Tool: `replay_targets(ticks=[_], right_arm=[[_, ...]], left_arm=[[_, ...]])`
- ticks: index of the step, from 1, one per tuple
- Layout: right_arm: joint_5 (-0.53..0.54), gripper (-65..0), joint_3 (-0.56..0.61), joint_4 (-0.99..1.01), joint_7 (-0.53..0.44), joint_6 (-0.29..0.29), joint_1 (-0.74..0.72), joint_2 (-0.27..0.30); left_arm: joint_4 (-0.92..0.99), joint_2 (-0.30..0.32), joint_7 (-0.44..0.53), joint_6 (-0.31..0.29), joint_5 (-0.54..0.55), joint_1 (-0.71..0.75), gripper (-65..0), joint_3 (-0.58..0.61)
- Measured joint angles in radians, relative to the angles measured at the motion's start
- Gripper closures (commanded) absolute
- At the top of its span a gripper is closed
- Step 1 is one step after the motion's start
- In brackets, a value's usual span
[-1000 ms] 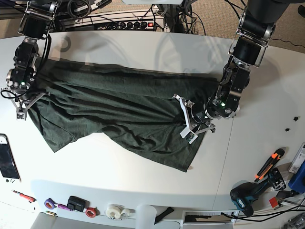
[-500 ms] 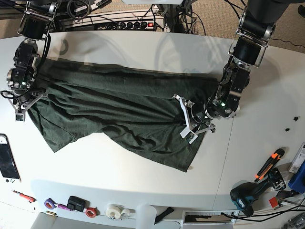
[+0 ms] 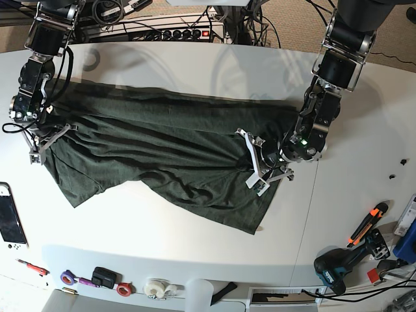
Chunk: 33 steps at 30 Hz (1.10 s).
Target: Layout the t-shirt on the table in an organized manner, then fold the t-shirt properly
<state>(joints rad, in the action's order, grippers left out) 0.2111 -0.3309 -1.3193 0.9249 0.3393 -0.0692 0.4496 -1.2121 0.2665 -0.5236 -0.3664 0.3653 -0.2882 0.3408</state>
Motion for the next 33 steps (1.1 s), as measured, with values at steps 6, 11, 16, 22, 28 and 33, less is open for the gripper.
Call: replay_targets(ticks=[6, 11, 16, 22, 28, 33], right_arm=[[-0.103, 0.0, 0.000, -0.001, 0.002, -0.069, 0.004, 0.001], [-0.188, 0.0, 0.000, -0.001, -0.014, -0.082, 0.008, 0.002], [-0.209, 0.0, 0.000, -0.001, -0.068, -0.082, 0.008, 0.004], [-0.219, 0.0, 0.000, 0.031, -0.108, -0.079, 0.007, 0.066], [-0.179, 0.0, 0.000, 0.193, -0.190, -0.072, 0.003, 0.138], [-0.180, 0.0, 0.000, 0.275, -0.251, -0.052, -0.028, 0.154]], left_arm=[[0.000, 0.000, 0.000, 0.000, 0.000, 0.000, 0.0, 0.000], [0.000, 0.000, 0.000, 0.000, -0.002, 0.000, 0.0, 0.000], [0.000, 0.000, 0.002, 0.000, -0.010, 0.000, 0.0, 0.000], [-0.001, 0.003, 0.013, 0.000, -0.044, -0.001, 0.0, 0.000], [-0.001, 0.011, 0.016, 0.023, -0.050, -0.003, 0.0, 0.001], [-0.001, 0.011, 0.016, 0.027, -0.049, -0.003, 0.0, 0.000]])
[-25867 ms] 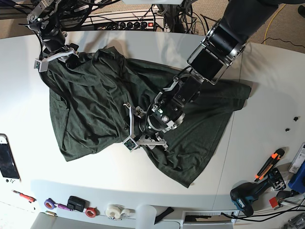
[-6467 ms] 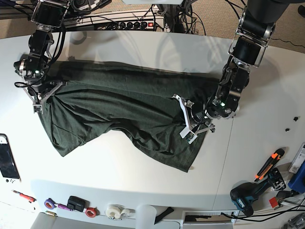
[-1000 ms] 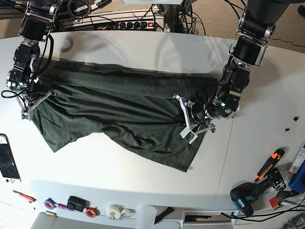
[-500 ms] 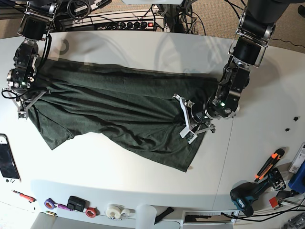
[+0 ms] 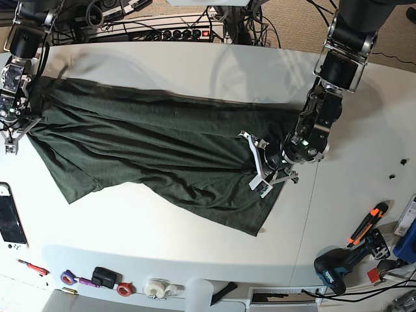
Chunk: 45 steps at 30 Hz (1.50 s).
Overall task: Layout the t-shirt on the table in an organized manner, then fold the t-shirt properly
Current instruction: 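Drag the shirt's side with the right gripper away from the left gripper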
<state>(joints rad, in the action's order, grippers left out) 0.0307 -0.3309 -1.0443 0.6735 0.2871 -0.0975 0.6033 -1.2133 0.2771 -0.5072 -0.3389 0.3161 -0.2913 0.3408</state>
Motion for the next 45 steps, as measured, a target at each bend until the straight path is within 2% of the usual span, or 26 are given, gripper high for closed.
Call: replay_targets(ticks=[11, 14, 15, 17, 20, 21, 23, 26, 31, 33, 37, 40, 45], right_arm=[[0.000, 0.0, 0.003, 0.008, -0.043, 0.003, -0.177, 0.026], [0.013, 0.0, 0.002, 0.008, -0.002, 0.001, -0.224, 0.026], [0.059, 0.0, 0.002, 0.008, 0.037, 0.000, -0.238, 0.026], [0.222, 0.0, -0.001, -0.006, 0.089, 0.002, -0.243, 0.032], [0.485, 0.0, -0.088, -0.093, 0.225, 0.151, -0.208, 0.024], [0.553, 0.0, -0.131, -0.138, 0.280, 0.195, -0.191, 0.011], [0.673, 0.0, -0.226, -0.240, 0.390, 0.237, -0.149, -0.027], [0.757, 0.0, -0.364, -0.382, 0.475, 0.258, -0.046, -0.101], [0.803, 0.0, -0.560, -0.498, 0.494, 0.264, 0.164, -0.200], [0.827, 0.0, -0.597, -0.500, 0.482, 0.306, 0.229, -0.233], [0.824, 0.0, -0.621, -0.500, 0.436, 0.324, 0.308, -0.278], [0.789, 0.0, -0.620, -0.499, 0.423, 0.328, 0.304, -0.301], [0.682, 0.0, -0.612, -0.496, 0.294, 0.330, 0.300, -0.301]], left_arm=[[0.000, 0.000, 0.000, 0.002, 0.000, 0.000, 0.0, 0.000], [0.000, 0.000, 0.000, 0.002, 0.000, 0.000, 0.0, 0.000], [0.000, 0.000, 0.000, 0.002, 0.000, 0.000, 0.0, 0.000], [0.000, 0.000, 0.001, 0.002, 0.000, 0.000, 0.0, 0.000], [0.000, 0.000, 0.001, 0.003, -0.001, 0.000, 0.0, 0.000], [0.000, 0.000, 0.001, 0.003, -0.002, 0.001, 0.0, 0.000], [0.000, 0.000, 0.004, 0.003, -0.001, 0.002, 0.0, -0.001], [0.000, 0.000, 0.005, 0.006, -0.001, 0.003, 0.0, -0.001], [0.000, -0.002, 0.004, 0.010, -0.002, 0.003, 0.0, -0.001], [0.000, -0.005, 0.003, 0.011, -0.003, 0.003, 0.0, -0.002], [0.000, -0.011, 0.002, 0.015, -0.009, 0.003, 0.0, -0.002], [0.000, -0.015, -0.004, 0.018, 0.006, 0.003, 0.0, -0.003], [0.001, -0.016, -0.008, 0.021, 0.014, 0.003, 0.0, -0.003]])
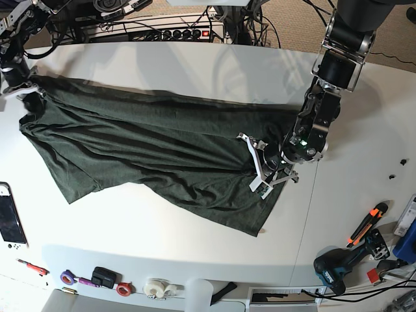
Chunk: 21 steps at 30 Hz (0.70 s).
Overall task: Layout the t-shirt on the table in an organized manner, then fold the t-shirt properly
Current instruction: 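Drag the shirt's side with the right gripper away from the left gripper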
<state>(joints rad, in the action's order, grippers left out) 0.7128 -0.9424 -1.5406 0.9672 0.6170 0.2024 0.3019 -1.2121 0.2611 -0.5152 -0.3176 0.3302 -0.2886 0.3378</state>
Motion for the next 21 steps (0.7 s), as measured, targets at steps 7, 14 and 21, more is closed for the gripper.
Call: replay_targets(ticks=[7, 14, 21], right_arm=[[-0.046, 0.0, 0.000, 0.024, -0.033, 0.001, -0.072, 0.000], [-0.063, 0.0, 0.000, 0.150, -0.039, 0.002, -0.122, 0.000], [-0.061, 0.0, -0.001, 0.280, -0.047, -0.002, -0.120, 0.007]], left_arm=[[0.000, 0.000, 0.000, 0.000, 0.000, 0.000, 0.0, 0.000], [0.000, 0.000, 0.000, 0.000, 0.000, 0.000, 0.0, 0.000], [0.000, 0.000, 0.000, 0.000, 0.000, 0.000, 0.0, 0.000]])
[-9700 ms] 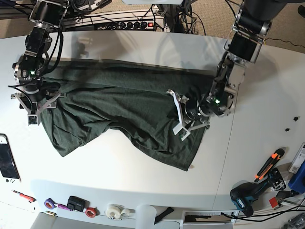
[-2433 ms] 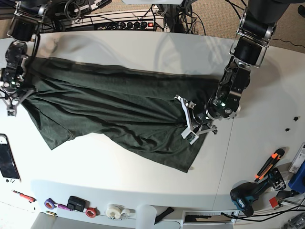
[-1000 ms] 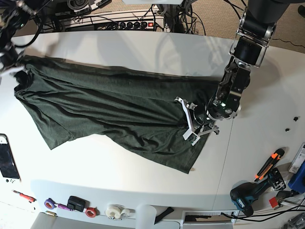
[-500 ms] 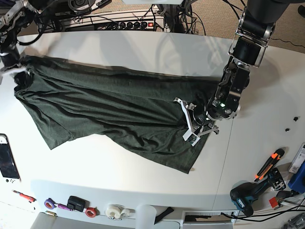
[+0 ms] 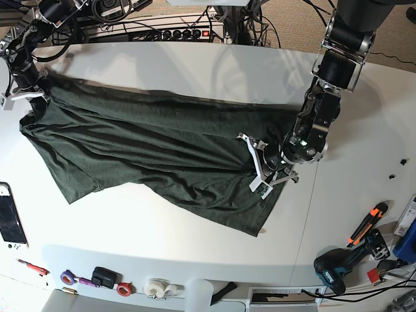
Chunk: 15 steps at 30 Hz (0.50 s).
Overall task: Layout the t-shirt on the table in an organized manner, then fold the t-shirt properly
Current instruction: 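Drag the shirt's side with the right gripper away from the left gripper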
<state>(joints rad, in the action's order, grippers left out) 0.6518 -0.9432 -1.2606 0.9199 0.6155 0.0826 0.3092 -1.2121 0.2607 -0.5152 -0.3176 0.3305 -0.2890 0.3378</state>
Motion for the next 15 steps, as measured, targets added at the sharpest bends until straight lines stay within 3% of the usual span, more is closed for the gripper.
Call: replay_targets(ticks=[4, 8, 15], right_arm=[[-0.003, 0.0, 0.000, 0.001, 0.010, -0.001, 0.000, 0.023], [-0.060, 0.0, 0.000, 0.002, 0.006, -0.001, 0.000, 0.085], [-0.168, 0.0, 0.000, 0.002, 0.006, -0.100, -0.002, 0.119]], left_arm=[[0.000, 0.000, 0.000, 0.000, 0.000, 0.000, 0.0, 0.000], [0.000, 0.000, 0.000, 0.000, 0.000, 0.000, 0.0, 0.000], [0.000, 0.000, 0.000, 0.000, 0.000, 0.000, 0.0, 0.000]])
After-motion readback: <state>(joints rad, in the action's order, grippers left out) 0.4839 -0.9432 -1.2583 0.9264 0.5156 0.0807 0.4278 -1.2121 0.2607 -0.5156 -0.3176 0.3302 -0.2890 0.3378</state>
